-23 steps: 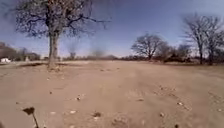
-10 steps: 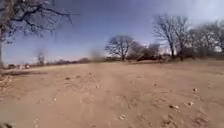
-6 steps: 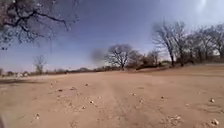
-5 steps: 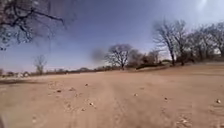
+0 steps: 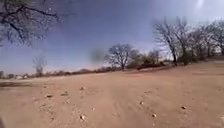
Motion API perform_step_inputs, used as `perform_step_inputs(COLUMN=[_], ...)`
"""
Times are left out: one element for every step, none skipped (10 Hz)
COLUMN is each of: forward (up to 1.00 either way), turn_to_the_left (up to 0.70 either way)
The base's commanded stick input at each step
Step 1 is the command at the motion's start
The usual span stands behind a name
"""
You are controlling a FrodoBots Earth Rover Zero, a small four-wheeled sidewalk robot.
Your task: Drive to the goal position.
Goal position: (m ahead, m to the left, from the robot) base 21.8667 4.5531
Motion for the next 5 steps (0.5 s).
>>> perform_step_inputs(forward=[1.00, 1.00, 1.00, 1.00, 1.00], turn_to_the_left=[0.00, 0.00, 0.00, 0.00, 0.00])
